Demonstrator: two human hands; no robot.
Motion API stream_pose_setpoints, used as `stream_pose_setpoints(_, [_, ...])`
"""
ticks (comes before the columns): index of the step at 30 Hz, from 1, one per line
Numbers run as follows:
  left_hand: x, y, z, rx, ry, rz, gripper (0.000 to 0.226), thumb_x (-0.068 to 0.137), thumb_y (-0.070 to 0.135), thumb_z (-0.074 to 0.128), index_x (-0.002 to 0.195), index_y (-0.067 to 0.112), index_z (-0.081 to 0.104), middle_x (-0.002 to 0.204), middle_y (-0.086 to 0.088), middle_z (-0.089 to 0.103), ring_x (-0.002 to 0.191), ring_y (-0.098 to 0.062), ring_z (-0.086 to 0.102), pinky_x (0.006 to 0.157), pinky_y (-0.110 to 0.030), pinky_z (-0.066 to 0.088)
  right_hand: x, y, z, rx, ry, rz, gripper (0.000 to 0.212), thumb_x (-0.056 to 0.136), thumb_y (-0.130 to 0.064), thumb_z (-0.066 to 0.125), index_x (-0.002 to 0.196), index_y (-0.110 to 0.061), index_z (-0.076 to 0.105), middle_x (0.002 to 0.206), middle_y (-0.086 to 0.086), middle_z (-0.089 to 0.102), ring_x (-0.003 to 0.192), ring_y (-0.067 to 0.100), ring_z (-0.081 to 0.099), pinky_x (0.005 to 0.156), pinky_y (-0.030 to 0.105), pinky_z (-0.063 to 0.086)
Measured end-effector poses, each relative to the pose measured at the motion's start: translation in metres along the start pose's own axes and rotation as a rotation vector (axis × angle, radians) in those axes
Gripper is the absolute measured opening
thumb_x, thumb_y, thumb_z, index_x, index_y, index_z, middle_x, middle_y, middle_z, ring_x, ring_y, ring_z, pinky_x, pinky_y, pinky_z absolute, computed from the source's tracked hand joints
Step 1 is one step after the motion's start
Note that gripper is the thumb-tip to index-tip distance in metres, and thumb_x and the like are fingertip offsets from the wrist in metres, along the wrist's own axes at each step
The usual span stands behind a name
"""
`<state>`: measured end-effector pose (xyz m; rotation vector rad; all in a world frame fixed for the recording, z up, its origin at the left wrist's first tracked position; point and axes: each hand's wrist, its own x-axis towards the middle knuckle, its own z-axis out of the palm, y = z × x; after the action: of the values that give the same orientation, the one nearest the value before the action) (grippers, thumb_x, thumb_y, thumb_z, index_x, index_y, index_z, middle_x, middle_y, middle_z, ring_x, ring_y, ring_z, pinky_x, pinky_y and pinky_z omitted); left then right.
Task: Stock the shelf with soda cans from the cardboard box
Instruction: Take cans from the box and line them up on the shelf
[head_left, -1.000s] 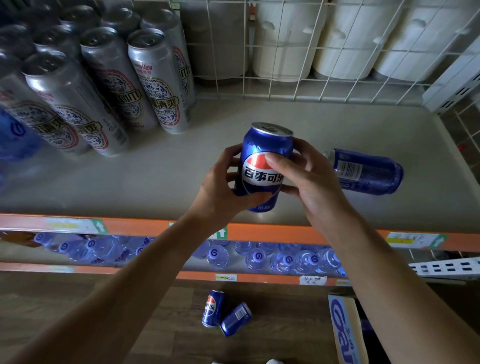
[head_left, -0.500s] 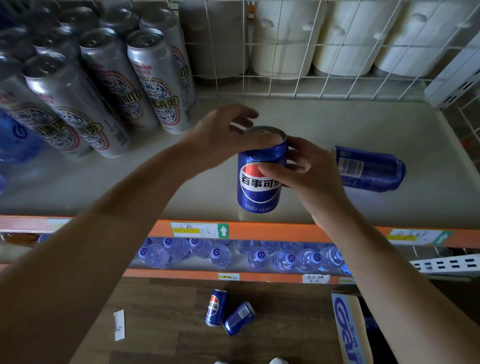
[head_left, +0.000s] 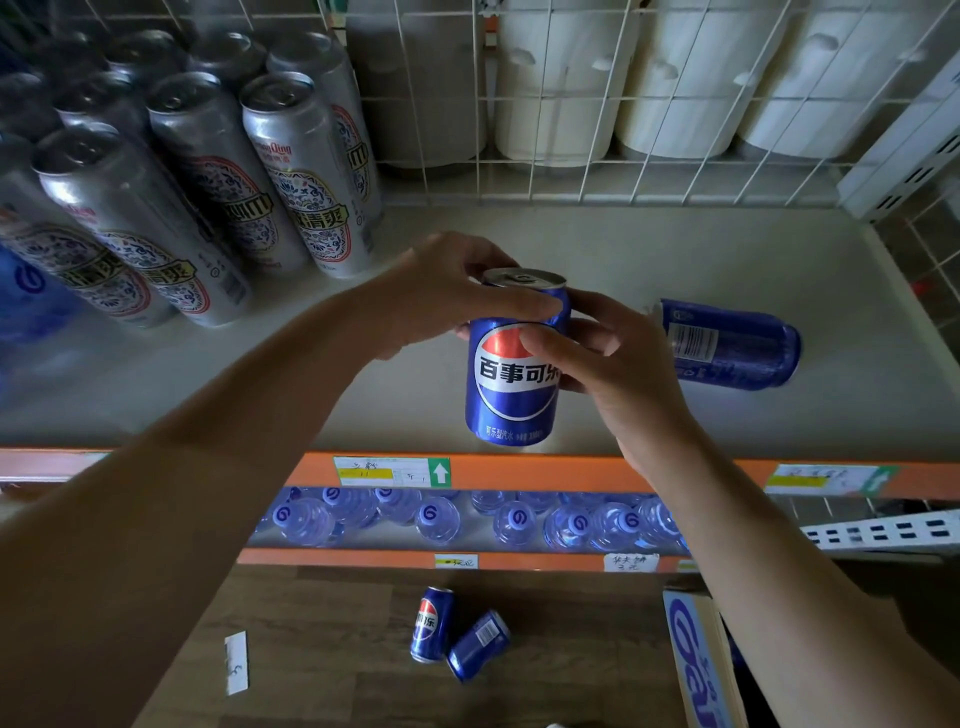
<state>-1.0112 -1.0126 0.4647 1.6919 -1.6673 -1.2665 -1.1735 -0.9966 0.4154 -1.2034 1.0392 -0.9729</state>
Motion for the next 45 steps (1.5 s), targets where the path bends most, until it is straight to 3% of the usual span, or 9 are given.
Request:
stream_pose_setpoints(4, [0.002, -0.005, 0.0, -0.064, 0.077, 0.007, 0.022, 0.067, 0.033, 0.076, 0.083, 0.028, 0.061, 0.09, 0.003, 0.067, 0.083, -0.014, 0.066, 0.071, -0.03, 0.057, 0.0, 0.005, -0.002, 0.018, -0.03, -0.016, 0.053, 0.064, -0.018, 0.072, 0.115, -0.01, 0.059, 0.098, 0.008, 0.071, 0.084, 0.009, 0.069, 0.069, 0.018, 0.052])
stream_pose_setpoints(9, [0.005, -0.006, -0.009, -0.086, 0.157, 0.04, 0.021, 0.07, 0.028, 0.075, 0.083, 0.034, 0.059, 0.088, 0.012, 0.064, 0.083, -0.007, 0.062, 0.067, -0.023, 0.052, -0.003, 0.015, -0.015, -0.094, -0.078, 0.047, 0.091, 0.061, -0.02, 0.085, 0.139, -0.018, 0.038, 0.127, 0.005, 0.059, 0.114, 0.014, 0.058, 0.095, 0.031, 0.048])
stream_pose_setpoints(19, [0.02, -0.005, -0.025, -0.111, 0.314, 0.118, 0.032, 0.075, 0.022, 0.073, 0.104, 0.029, 0.06, 0.085, 0.016, 0.061, 0.08, -0.003, 0.059, 0.069, -0.02, 0.05, 0.01, 0.038, -0.016, -0.74, -0.012, -0.086, 0.065, 0.088, -0.026, 0.063, 0.145, -0.018, 0.033, 0.151, -0.002, 0.035, 0.138, 0.008, 0.03, 0.102, 0.009, 0.019])
stream_pose_setpoints(23, [0.033, -0.009, -0.033, -0.139, 0.336, 0.119, 0.032, 0.075, 0.02, 0.073, 0.104, 0.025, 0.062, 0.089, 0.009, 0.064, 0.085, -0.01, 0.062, 0.075, -0.025, 0.053, 0.021, 0.045, -0.012, -1.027, -0.152, -0.149, 0.067, 0.093, -0.034, 0.055, 0.149, -0.021, 0.021, 0.158, -0.001, 0.014, 0.146, 0.011, 0.01, 0.115, 0.024, 0.012])
stream_pose_setpoints(26, [0.04, -0.011, -0.038, -0.107, 0.374, 0.152, 0.031, 0.073, 0.019, 0.075, 0.101, 0.026, 0.063, 0.087, 0.008, 0.066, 0.081, -0.008, 0.064, 0.069, -0.017, 0.055, 0.028, 0.051, -0.013, -1.202, -0.186, -0.125, 0.072, 0.094, -0.044, 0.046, 0.151, -0.017, 0.01, 0.159, 0.002, 0.003, 0.147, 0.017, 0.001, 0.117, 0.029, 0.007])
stream_pose_setpoints(29, [0.044, -0.012, -0.04, -0.023, 0.395, 0.18, 0.032, 0.073, 0.018, 0.075, 0.1, 0.027, 0.062, 0.078, 0.017, 0.06, 0.07, 0.005, 0.056, 0.05, -0.003, 0.045, 0.035, 0.058, -0.013, -1.344, -0.192, -0.16, 0.077, 0.093, -0.053, 0.04, 0.151, -0.013, 0.009, 0.159, 0.006, 0.004, 0.147, 0.023, 0.002, 0.118, 0.035, 0.005])
stream_pose_setpoints(34, [0.055, -0.022, -0.046, 0.107, 0.439, 0.196, 0.036, 0.075, 0.024, 0.074, 0.109, 0.024, 0.062, 0.081, 0.013, 0.059, 0.068, 0.006, 0.053, 0.044, -0.002, 0.041, 0.051, 0.067, -0.009, -1.487, -0.178, -0.228, 0.083, 0.087, -0.069, 0.021, 0.149, -0.014, 0.014, 0.159, 0.007, 0.006, 0.146, 0.03, 0.007, 0.118, 0.043, 0.009])
stream_pose_setpoints(39, [0.063, -0.031, -0.052, 0.179, 0.468, 0.209, 0.041, 0.078, 0.027, 0.071, 0.118, 0.018, 0.061, 0.098, 0.004, 0.06, 0.08, -0.007, 0.057, 0.056, -0.013, 0.043, 0.059, 0.068, -0.005, -1.489, -0.153, -0.237, 0.078, 0.088, -0.067, 0.029, 0.148, -0.019, 0.017, 0.159, 0.004, 0.008, 0.145, 0.031, 0.01, 0.116, 0.046, 0.013])
stream_pose_setpoints(45, [0.073, -0.041, -0.055, 0.177, 0.459, 0.212, 0.038, 0.081, 0.022, 0.069, 0.117, 0.015, 0.06, 0.099, -0.002, 0.061, 0.088, -0.016, 0.058, 0.067, -0.022, 0.049, 0.062, 0.073, -0.002, -1.492, -0.081, -0.302, 0.102, 0.062, -0.075, 0.0, 0.143, -0.021, 0.028, 0.154, 0.002, 0.024, 0.139, 0.03, 0.024, 0.11, 0.047, 0.022])
